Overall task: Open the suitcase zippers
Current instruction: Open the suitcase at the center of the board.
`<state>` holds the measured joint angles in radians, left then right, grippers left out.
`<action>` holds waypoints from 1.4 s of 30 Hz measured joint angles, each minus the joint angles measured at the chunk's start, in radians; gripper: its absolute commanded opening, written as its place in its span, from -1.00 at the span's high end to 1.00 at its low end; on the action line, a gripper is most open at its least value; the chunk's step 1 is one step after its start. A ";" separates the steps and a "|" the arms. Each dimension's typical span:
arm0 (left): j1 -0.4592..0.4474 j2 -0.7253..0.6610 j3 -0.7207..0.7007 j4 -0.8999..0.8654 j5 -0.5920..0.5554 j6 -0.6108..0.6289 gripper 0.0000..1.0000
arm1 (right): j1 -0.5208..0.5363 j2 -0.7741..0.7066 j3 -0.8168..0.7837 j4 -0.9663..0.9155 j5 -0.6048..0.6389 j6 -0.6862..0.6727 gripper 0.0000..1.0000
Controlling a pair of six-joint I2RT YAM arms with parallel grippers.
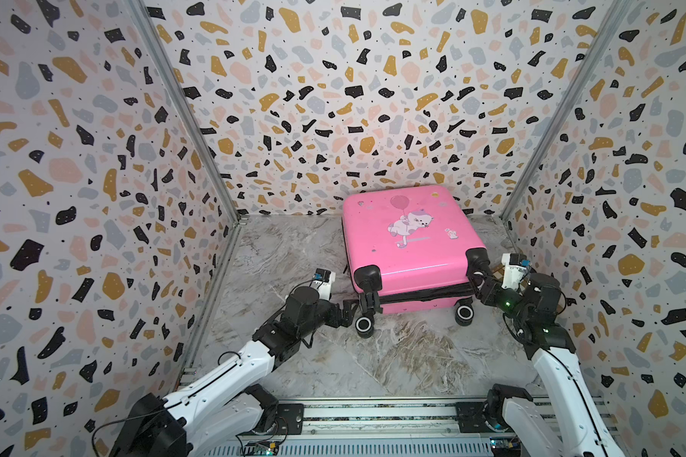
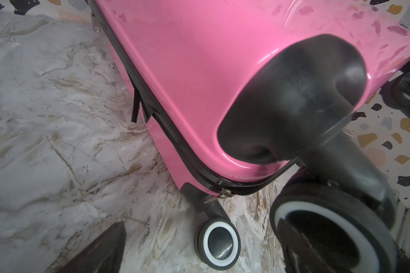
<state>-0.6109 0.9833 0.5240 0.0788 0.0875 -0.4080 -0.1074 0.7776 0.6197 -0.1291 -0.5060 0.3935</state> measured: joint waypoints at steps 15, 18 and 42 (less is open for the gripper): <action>0.069 -0.104 0.000 -0.153 -0.082 -0.026 -0.97 | 0.468 -0.051 0.177 0.040 0.298 0.075 1.00; 0.102 -0.145 0.000 -0.156 -0.074 -0.048 -0.97 | 0.536 -0.041 0.198 0.056 0.338 0.077 1.00; 0.487 0.138 0.640 -0.363 0.249 -0.222 -0.98 | 1.083 0.206 0.413 0.297 0.611 0.016 1.00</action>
<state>-0.1238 1.1213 1.1641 -0.2840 0.3370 -0.6296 0.9752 0.9833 1.0328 0.1680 0.1051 0.4099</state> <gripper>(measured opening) 0.997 0.504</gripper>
